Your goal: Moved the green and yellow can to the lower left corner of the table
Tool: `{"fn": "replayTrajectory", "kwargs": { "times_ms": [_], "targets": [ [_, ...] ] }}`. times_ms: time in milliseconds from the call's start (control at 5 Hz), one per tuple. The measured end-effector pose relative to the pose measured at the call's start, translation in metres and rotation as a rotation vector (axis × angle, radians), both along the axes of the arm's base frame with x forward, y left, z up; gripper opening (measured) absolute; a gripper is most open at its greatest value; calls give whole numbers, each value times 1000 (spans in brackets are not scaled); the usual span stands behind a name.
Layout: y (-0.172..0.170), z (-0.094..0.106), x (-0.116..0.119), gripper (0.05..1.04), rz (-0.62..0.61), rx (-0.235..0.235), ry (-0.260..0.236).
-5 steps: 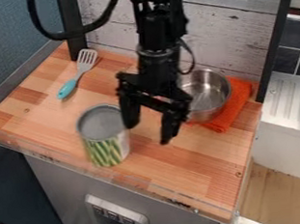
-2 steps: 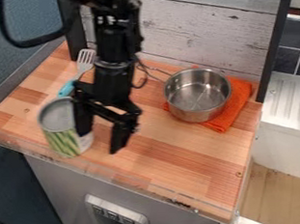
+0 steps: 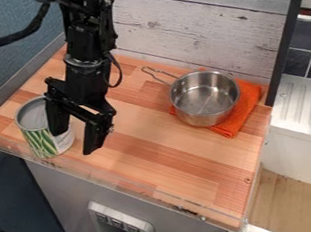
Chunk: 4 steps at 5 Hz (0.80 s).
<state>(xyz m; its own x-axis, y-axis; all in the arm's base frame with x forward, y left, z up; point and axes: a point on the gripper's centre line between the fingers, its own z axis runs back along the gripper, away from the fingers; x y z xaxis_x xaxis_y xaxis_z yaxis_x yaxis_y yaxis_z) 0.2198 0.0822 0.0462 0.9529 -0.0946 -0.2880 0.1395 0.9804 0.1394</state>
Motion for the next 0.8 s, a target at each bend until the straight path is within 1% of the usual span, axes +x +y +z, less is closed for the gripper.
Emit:
{"fn": "replayTrajectory", "kwargs": {
  "times_ms": [200, 400, 600, 800],
  "targets": [
    [17, 5, -6, 999, -1, 30, 4],
    [32, 6, -11, 999, 15, 42, 6],
    [47, 4, -14, 999, 83, 48, 10],
    [41, 2, -12, 999, 76, -46, -25]
  ]
}}
